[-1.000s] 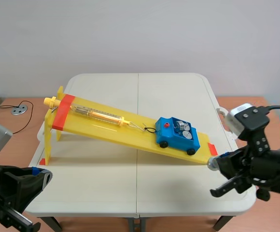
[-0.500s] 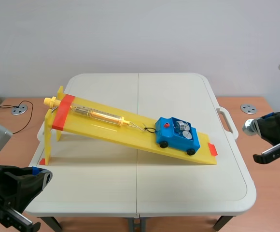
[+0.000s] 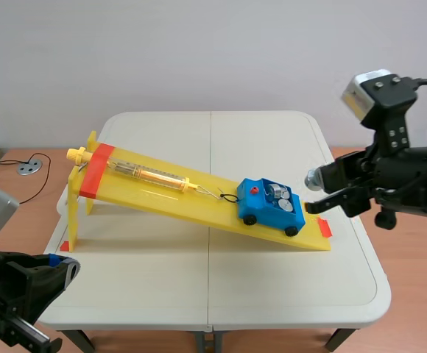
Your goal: Place the four metal weights on the blue cart on the ramp.
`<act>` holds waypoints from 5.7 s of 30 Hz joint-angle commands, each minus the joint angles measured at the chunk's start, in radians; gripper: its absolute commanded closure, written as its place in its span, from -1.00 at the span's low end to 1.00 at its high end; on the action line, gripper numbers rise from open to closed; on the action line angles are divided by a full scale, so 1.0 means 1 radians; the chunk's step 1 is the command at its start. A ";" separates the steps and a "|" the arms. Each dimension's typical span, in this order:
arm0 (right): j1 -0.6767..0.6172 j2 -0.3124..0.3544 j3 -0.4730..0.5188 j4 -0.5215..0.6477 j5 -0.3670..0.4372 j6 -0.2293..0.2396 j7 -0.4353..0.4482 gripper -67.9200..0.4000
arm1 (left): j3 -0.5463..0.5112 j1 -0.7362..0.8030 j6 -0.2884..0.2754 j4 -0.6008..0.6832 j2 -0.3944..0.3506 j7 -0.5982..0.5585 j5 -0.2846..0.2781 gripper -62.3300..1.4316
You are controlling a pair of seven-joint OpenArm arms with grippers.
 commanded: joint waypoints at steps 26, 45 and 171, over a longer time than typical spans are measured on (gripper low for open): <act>0.332 -0.056 -0.117 -0.284 -0.048 -0.056 0.228 0.97 | -0.014 -0.035 -0.025 0.051 0.003 -0.096 -0.066 0.86; 0.333 -0.072 -0.120 -0.300 0.004 0.065 0.211 0.43 | -0.014 -0.035 -0.025 0.051 0.003 -0.097 -0.066 0.86; -0.317 0.117 0.262 0.203 0.280 0.235 0.316 -0.94 | 0.256 0.067 0.129 0.397 0.135 0.075 0.294 -1.00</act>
